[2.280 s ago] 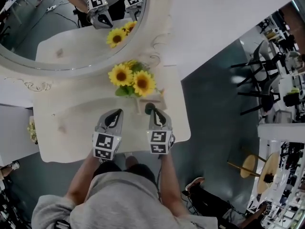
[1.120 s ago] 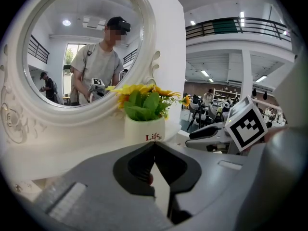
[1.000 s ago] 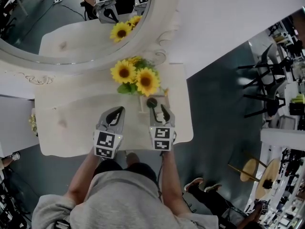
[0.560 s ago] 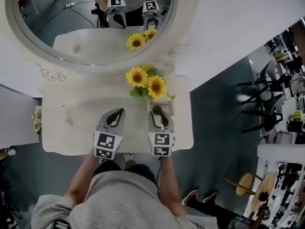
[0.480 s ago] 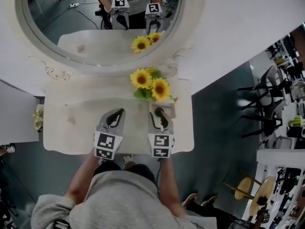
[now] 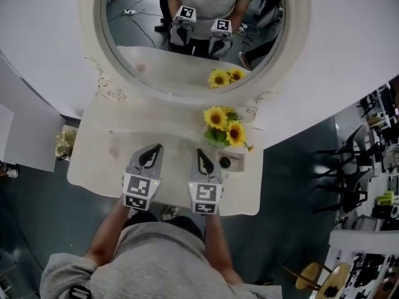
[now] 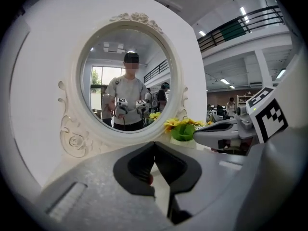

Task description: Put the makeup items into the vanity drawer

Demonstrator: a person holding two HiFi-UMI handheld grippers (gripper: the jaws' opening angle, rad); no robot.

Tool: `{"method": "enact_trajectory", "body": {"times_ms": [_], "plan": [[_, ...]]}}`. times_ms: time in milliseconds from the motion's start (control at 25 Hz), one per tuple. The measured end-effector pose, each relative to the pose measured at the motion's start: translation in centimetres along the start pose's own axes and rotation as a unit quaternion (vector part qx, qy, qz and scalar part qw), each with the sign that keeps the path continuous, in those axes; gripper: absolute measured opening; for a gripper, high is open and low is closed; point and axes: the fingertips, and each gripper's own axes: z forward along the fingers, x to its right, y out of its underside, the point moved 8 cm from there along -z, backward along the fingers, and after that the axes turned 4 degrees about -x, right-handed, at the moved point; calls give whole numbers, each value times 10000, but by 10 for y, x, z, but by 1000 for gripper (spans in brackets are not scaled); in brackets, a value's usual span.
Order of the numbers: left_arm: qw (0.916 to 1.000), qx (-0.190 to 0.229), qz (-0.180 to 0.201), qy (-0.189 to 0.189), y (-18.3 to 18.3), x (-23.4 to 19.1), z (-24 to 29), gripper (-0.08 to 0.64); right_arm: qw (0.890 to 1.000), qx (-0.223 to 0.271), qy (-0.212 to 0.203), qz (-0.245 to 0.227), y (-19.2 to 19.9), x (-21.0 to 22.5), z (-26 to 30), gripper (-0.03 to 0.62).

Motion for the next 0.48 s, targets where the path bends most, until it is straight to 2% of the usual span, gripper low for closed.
{"method": "enact_trajectory", "body": {"times_ms": [480], "plan": [[9988, 89, -137, -459, 5, -43, -38, 11, 9974, 275, -583, -327, -34, -58, 16, 5]]}}
